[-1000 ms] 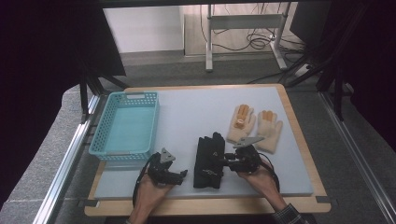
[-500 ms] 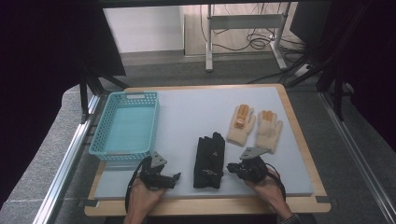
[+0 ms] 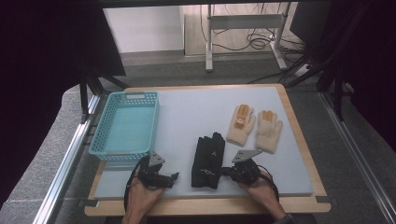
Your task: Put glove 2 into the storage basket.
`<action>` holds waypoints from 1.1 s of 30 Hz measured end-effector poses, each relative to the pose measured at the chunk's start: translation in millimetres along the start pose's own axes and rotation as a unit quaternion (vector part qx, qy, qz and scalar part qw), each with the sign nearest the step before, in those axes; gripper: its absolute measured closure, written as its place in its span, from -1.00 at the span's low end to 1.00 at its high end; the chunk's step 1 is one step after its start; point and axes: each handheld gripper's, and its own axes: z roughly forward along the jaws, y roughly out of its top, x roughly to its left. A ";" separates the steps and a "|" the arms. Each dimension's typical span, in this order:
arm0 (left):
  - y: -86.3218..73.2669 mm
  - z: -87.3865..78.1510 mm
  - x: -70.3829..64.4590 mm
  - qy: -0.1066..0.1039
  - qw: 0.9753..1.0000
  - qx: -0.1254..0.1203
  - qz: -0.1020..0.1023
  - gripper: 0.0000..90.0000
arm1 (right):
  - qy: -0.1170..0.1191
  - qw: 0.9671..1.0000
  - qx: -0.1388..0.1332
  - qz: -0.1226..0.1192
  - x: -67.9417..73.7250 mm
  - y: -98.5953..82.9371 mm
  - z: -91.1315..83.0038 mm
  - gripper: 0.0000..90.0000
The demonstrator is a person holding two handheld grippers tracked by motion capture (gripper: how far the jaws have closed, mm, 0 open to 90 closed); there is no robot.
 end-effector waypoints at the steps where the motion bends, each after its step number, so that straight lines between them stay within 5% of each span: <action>1: -0.1 -0.2 0.3 -0.001 1.000 0.000 0.001 -0.94 | 0.003 1.000 0.000 -0.002 1.3 1.0 1.7 0.91; 13: -8.4 -9.2 13.0 0.007 1.000 0.000 0.007 -0.94 | 0.017 1.000 -0.002 -0.013 18.1 18.8 27.9 0.90; 33: -13.6 -11.9 17.7 0.001 1.000 -0.007 0.003 -0.88 | -0.003 0.999 -0.003 -0.036 32.7 41.9 56.6 0.86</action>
